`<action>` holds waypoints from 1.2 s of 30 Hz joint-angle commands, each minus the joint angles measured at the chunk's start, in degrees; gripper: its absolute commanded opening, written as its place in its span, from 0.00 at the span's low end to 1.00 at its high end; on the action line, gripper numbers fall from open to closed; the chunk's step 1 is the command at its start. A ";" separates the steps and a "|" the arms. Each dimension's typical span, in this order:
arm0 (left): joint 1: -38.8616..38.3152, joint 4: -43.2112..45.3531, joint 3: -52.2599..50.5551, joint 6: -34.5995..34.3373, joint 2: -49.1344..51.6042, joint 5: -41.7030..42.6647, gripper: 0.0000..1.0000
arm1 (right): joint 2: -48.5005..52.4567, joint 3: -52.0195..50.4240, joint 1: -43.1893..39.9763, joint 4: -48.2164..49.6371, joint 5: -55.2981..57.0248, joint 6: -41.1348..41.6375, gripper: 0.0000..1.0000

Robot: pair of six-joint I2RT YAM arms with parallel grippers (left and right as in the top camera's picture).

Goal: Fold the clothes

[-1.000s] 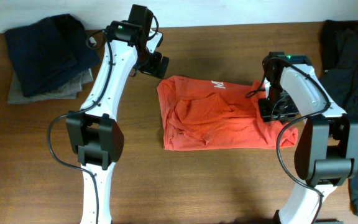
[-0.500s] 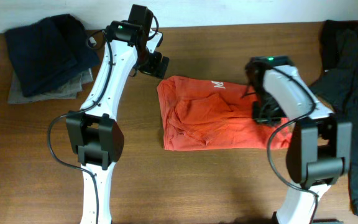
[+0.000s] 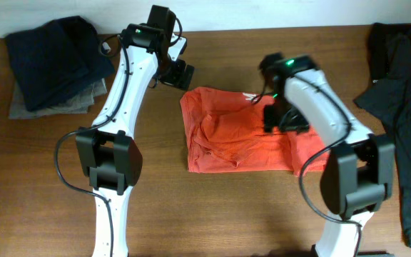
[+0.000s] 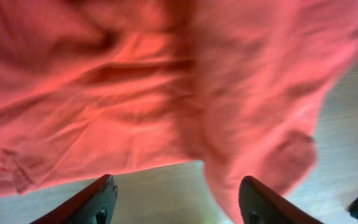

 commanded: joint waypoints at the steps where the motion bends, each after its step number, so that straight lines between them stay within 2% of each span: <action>1: 0.39 -0.55 1.05 0.94 -2.12 -0.17 0.99 | -0.17 2.84 -5.57 -4.76 0.33 -6.73 0.70; 5: 0.42 0.15 1.05 0.94 -2.12 -0.20 0.99 | -0.09 -0.50 -5.92 -6.14 0.31 -6.75 0.74; 9: 0.39 0.44 1.05 0.94 -2.12 -0.17 0.99 | -0.09 -6.78 -3.96 -1.99 0.33 -6.67 0.79; 16: 0.39 0.42 1.05 0.94 -2.12 -0.17 0.99 | -0.07 -14.45 -3.67 4.63 2.95 -4.81 0.77; 18: 0.39 0.39 1.05 0.94 -2.12 -0.20 0.99 | -0.07 -16.79 -3.65 6.78 5.64 -1.70 0.75; 20: 0.39 0.39 1.05 0.94 -2.12 -0.17 0.99 | -0.07 -18.14 -3.65 7.74 9.29 1.16 0.69; 21: 0.39 0.44 1.05 0.94 -2.12 -0.17 0.99 | -0.07 -18.25 -3.65 8.33 11.89 3.74 0.52; 25: 0.39 0.59 1.05 0.94 -2.12 -0.17 0.99 | -0.09 -18.25 -3.65 11.19 15.37 5.33 0.07; 26: 0.39 0.55 1.05 0.94 -2.12 -0.20 0.99 | -0.09 -18.25 -3.65 11.69 16.81 5.92 0.04; 31: 0.39 0.42 1.05 0.94 -2.12 -0.20 0.99 | -0.09 -18.18 -3.52 9.53 27.28 13.88 0.04; 36: 0.39 0.63 1.05 0.94 -2.12 -0.17 0.99 | -0.09 -18.18 -1.27 8.90 27.61 17.16 0.04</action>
